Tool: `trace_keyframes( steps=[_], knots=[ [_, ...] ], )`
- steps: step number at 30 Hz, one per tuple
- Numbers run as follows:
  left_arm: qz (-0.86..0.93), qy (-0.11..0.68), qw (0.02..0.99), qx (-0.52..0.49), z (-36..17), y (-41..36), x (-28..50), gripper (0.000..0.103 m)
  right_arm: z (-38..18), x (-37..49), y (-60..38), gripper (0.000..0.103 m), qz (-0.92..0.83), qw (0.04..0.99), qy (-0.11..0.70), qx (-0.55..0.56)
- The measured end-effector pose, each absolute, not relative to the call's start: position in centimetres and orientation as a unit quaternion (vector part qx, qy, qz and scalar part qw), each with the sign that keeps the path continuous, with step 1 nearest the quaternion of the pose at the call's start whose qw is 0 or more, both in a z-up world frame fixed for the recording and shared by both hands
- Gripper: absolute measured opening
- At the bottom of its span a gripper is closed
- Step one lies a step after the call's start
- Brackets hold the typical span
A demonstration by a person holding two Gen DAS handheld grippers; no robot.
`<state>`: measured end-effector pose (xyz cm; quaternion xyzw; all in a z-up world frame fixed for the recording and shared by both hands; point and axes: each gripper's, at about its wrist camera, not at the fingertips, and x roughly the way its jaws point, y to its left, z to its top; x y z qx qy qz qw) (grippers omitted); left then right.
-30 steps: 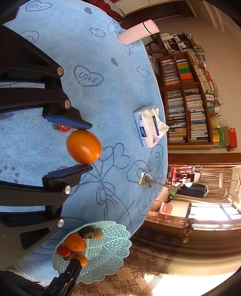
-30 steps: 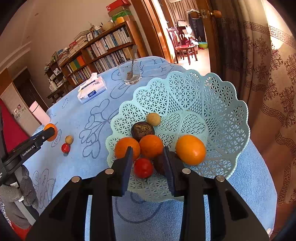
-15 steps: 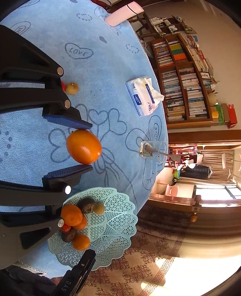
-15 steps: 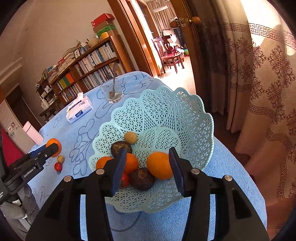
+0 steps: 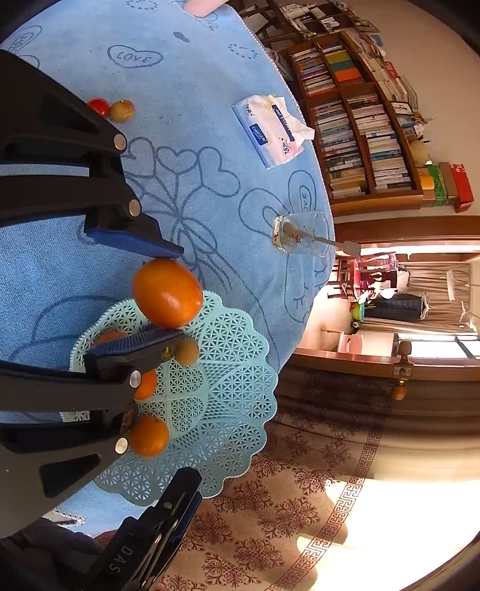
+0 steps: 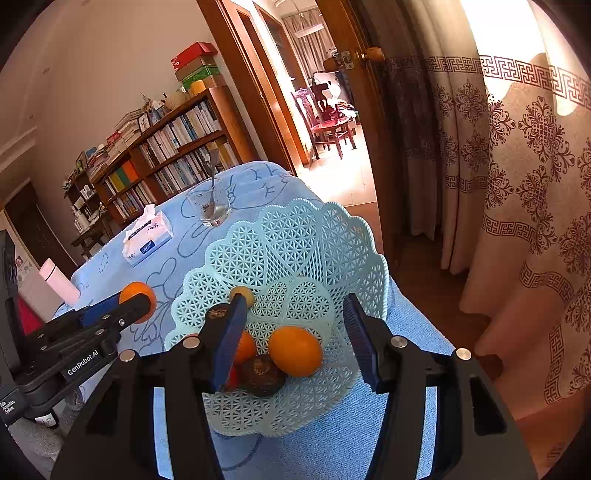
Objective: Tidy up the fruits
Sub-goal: 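Carry the mandarin into the teal basket and open the left tool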
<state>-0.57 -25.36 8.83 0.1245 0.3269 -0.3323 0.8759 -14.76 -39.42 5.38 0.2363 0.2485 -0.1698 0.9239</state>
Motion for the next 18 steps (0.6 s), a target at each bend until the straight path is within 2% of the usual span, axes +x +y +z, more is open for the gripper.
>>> trace_keyframes(
  steps=[13, 14, 15, 16, 18],
  knots=[
    [-0.402, 0.350, 0.841, 0.098, 8.0, -29.8, -1.2, 0.040, 5.9, -16.0, -41.2, 0.056, -0.200, 0.917, 0.229, 0.257],
    [-0.404, 0.352, 0.839, 0.093, 8.0, -29.9, -1.2, 0.042, 5.9, -16.0, -41.3, 0.056, -0.202, 0.917, 0.228, 0.258],
    [-0.403, 0.352, 0.840, 0.090, 8.1, -29.8, -1.3, 0.052, 5.9, -16.1, -41.4, 0.056, -0.203, 0.916, 0.228, 0.259],
    [-0.398, 0.348, 0.844, 0.088, 8.2, -29.7, -1.3, 0.058, 5.9, -16.1, -41.4, 0.056, -0.203, 0.916, 0.227, 0.260],
    [-0.388, 0.342, 0.852, 0.085, 8.4, -29.1, -1.1, 0.061, 5.8, -16.1, -41.4, 0.056, -0.204, 0.916, 0.227, 0.261]
  ],
)
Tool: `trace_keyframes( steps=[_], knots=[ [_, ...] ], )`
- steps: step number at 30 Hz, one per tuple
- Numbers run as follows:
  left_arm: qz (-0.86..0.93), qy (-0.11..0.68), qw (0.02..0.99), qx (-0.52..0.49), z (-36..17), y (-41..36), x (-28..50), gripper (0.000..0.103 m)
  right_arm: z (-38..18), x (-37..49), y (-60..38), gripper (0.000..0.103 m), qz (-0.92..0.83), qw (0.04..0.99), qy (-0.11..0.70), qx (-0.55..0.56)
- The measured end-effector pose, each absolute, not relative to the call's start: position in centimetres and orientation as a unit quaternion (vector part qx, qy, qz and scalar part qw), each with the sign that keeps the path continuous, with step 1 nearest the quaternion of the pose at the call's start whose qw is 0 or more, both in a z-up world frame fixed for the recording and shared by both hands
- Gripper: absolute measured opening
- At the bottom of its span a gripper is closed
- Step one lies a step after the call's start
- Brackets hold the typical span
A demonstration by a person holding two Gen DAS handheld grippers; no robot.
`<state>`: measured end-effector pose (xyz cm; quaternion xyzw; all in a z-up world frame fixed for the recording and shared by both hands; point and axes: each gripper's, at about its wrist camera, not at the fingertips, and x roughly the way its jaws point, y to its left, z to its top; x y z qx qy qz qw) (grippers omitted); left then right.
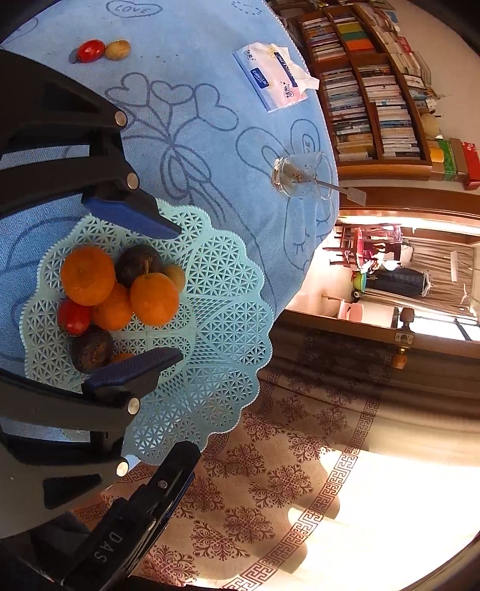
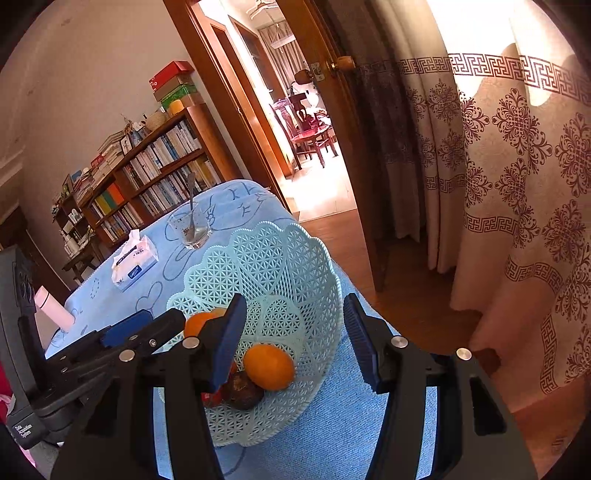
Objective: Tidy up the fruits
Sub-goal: 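Carry the mandarin into the teal basket and open the left tool, then reach the left tool to the last red tomato and grasp it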
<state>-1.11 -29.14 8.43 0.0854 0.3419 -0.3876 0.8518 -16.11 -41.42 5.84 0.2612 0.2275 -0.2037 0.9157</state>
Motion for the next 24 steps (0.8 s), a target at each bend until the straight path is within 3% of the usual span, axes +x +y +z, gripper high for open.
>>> trace_keyframes(
  steps=[4, 9, 14, 24],
  knots=[
    [-0.369, 0.343, 0.860, 0.076, 8.8, -27.8, -0.4, 0.065, 5.7, -16.0, -41.2, 0.056, -0.201, 0.915, 0.231, 0.261],
    [-0.339, 0.335, 0.876, 0.072, 9.3, -25.9, 0.3, 0.079, 5.7, -15.9, -40.5, 0.057, -0.195, 0.917, 0.234, 0.258],
    [-0.313, 0.325, 0.889, 0.074, 9.7, -24.5, 0.6, 0.086, 5.8, -15.8, -40.0, 0.058, -0.192, 0.918, 0.233, 0.257],
    [-0.278, 0.310, 0.905, 0.085, 10.0, -22.0, 1.0, 0.088, 5.7, -15.5, -39.0, 0.064, -0.179, 0.922, 0.236, 0.251]
  ],
)
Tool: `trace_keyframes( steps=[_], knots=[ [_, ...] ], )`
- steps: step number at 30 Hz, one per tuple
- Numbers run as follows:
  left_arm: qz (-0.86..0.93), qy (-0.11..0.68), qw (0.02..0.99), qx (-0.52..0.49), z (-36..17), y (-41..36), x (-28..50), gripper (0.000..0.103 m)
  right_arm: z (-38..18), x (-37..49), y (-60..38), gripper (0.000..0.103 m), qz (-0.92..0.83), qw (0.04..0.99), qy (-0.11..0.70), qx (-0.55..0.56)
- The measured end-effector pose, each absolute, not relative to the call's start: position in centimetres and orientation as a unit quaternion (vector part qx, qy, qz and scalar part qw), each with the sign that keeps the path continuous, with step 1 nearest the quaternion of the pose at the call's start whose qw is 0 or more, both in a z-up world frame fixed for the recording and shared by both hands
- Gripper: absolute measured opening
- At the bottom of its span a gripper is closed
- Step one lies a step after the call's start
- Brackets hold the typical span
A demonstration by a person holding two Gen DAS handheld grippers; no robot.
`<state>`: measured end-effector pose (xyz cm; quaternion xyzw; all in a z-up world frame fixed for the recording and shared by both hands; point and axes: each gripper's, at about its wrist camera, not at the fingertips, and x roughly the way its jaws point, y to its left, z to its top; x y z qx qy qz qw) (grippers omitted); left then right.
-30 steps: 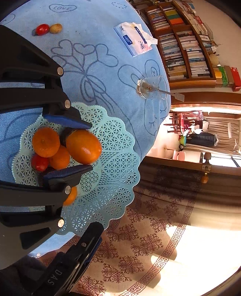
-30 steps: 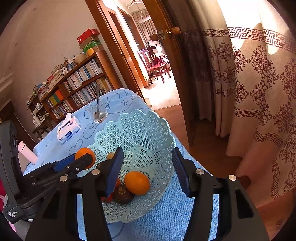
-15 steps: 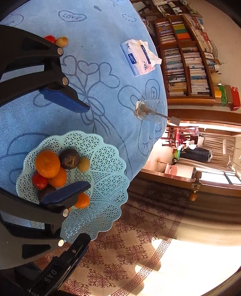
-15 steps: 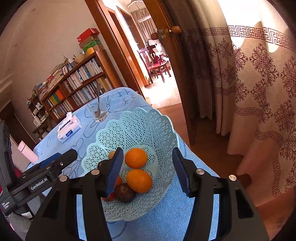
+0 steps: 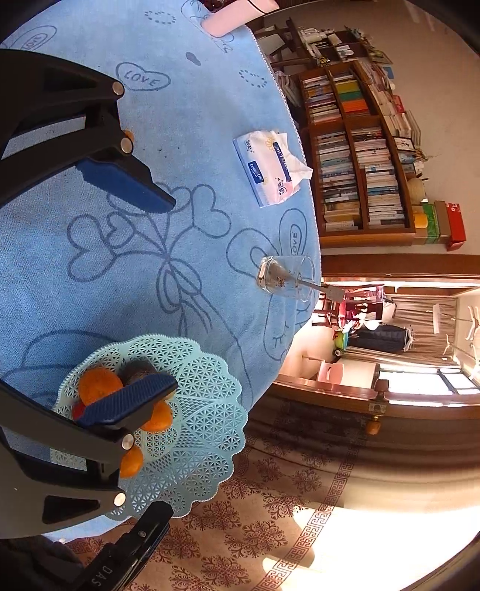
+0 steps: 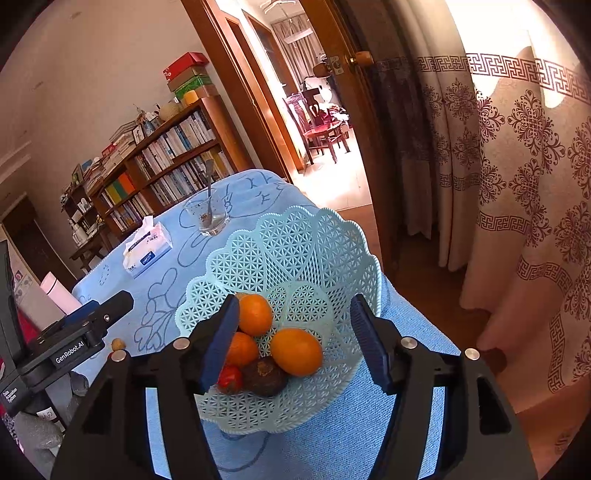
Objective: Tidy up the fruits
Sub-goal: 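Reach the left tool to the last red tomato and grasp it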
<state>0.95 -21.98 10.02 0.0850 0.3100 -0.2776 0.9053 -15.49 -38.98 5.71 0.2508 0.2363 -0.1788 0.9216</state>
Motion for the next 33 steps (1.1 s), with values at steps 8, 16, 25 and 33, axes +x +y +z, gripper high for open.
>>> trace_keyframes(
  steps=[8, 16, 25, 33],
  knots=[
    [-0.238, 0.312, 0.916, 0.080, 9.8, -18.2, 1.7, 0.088, 5.6, -15.1, -38.3, 0.064, -0.172, 0.924, 0.240, 0.244],
    [-0.179, 0.338, 0.921, 0.075, 7.6, -12.8, 2.4, 0.088, 5.4, -14.4, -37.0, 0.064, -0.158, 0.928, 0.247, 0.230],
    [-0.149, 0.372, 0.914, 0.062, 5.2, -9.5, 3.7, 0.075, 5.5, -13.7, -34.8, 0.064, -0.143, 0.936, 0.250, 0.205],
    [-0.149, 0.404, 0.901, 0.052, 2.8, -9.8, 5.9, 0.053, 5.5, -12.7, -32.9, 0.064, -0.122, 0.938, 0.256, 0.198]
  ],
)
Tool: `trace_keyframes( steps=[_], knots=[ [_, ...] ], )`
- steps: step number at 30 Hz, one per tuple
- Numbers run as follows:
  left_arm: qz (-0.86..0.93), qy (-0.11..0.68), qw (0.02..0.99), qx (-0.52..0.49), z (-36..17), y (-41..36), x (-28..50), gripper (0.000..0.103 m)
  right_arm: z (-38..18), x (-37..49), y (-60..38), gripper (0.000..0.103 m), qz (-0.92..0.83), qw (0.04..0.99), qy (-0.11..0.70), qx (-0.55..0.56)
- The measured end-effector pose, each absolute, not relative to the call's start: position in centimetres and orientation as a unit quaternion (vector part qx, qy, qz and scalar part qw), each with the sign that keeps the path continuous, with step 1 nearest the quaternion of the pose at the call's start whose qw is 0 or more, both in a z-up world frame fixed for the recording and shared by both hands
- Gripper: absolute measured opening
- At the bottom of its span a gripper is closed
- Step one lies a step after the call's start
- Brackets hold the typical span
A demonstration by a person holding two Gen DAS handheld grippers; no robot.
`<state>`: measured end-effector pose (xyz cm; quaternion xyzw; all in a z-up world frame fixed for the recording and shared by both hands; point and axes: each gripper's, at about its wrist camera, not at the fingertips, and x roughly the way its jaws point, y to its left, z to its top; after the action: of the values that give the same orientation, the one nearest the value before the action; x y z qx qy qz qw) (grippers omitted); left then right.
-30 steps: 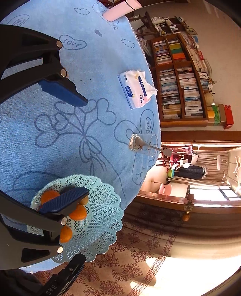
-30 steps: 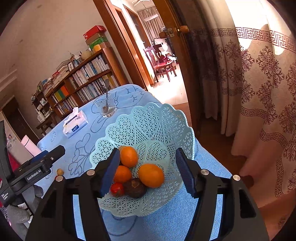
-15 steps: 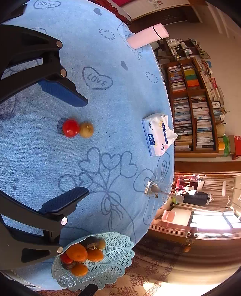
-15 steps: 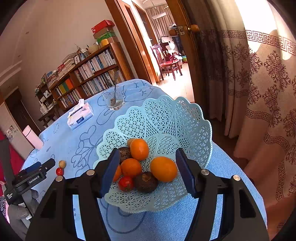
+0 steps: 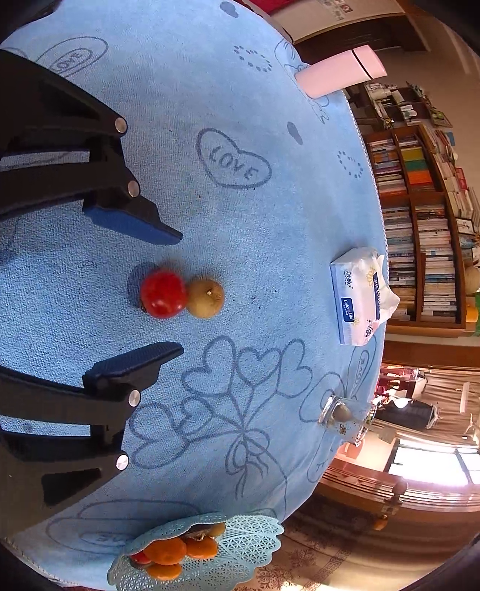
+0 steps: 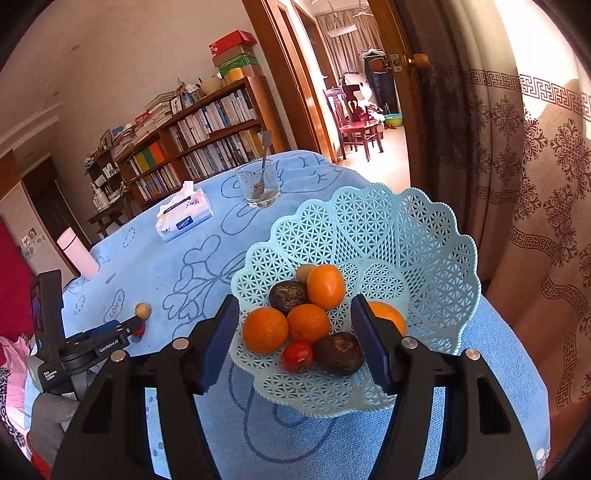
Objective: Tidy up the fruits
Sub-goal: 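Reach the left tool to the last red tomato and grasp it, then grasp the last small brown fruit with the right tool while the left holds the tomato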
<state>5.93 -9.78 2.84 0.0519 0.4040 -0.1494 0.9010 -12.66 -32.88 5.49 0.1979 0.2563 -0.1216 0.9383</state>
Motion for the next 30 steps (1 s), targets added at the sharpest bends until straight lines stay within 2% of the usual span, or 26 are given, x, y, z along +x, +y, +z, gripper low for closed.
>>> trace_keyframes(
  steps=[4, 8, 24, 30],
  knots=[
    [-0.149, 0.415, 0.897, 0.040, 2.1, -9.6, 6.7, 0.047, 5.5, -11.8, -31.9, 0.064, -0.109, 0.940, 0.261, 0.193],
    [-0.160, 0.421, 0.892, 0.033, 1.7, -9.5, 6.9, 0.030, 5.5, -11.0, -30.8, 0.064, -0.097, 0.941, 0.266, 0.184],
    [-0.076, 0.341, 0.937, 0.015, 5.0, -4.9, 5.4, 0.029, 4.7, -4.1, -22.9, 0.064, 0.013, 0.937, 0.328, 0.121],
    [-0.043, 0.338, 0.940, 0.010, 4.9, -3.3, 5.7, 0.029, 3.7, -0.1, -19.9, 0.064, 0.049, 0.925, 0.362, 0.104]
  ],
)
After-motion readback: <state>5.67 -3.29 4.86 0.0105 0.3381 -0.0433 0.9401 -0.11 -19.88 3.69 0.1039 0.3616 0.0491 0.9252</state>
